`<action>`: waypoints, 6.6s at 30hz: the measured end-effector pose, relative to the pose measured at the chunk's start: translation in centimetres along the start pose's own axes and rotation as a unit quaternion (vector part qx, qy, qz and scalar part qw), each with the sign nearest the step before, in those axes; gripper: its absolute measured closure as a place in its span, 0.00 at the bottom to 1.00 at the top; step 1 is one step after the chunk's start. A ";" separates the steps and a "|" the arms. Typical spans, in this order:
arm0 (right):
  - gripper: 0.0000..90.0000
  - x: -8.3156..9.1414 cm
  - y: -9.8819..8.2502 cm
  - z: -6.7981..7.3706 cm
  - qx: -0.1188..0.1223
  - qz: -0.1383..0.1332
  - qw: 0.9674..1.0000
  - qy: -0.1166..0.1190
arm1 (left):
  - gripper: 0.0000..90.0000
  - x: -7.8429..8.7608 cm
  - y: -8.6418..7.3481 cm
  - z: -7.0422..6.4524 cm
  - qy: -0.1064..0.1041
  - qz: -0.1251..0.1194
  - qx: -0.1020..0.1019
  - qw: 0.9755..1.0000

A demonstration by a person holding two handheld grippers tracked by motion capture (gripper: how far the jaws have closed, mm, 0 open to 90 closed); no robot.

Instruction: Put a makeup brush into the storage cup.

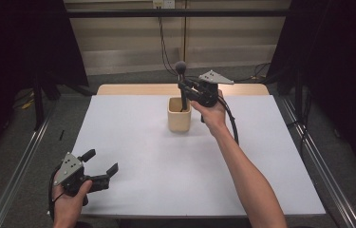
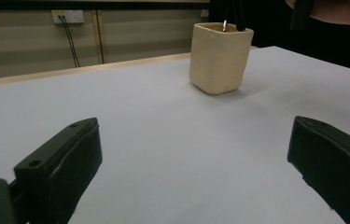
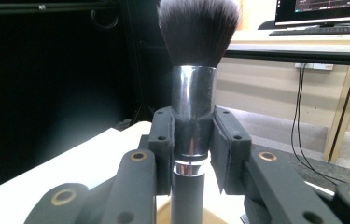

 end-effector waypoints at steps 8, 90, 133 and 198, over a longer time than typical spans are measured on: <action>0.80 0.0 -0.3 0.2 0.000 0.002 1.000 0.002 | 0.03 0.0 0.0 0.0 0.000 0.001 -0.003 1.000; 0.40 2.3 -4.9 -0.7 -0.042 0.054 0.998 -0.016 | 0.03 -0.4 -0.1 0.2 0.000 0.004 -0.006 1.000; 0.01 6.3 -4.2 -0.9 -0.034 0.041 0.998 -0.031 | 0.03 0.0 0.0 0.0 -0.002 -0.001 -0.007 1.000; 0.01 24.6 -5.3 -3.1 -0.005 0.054 0.993 -0.108 | 0.03 0.4 0.3 -0.6 -0.005 -0.006 -0.010 1.000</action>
Point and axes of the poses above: each handheld gripper's, and its own axes: x roughly backward along the jaws, y roughly out of its top, z roughly to its left, the point moved 2 cm from there along -x, roughly forward along the jaws, and after that the axes turned 9 degrees about -z, right-handed, at the moved point
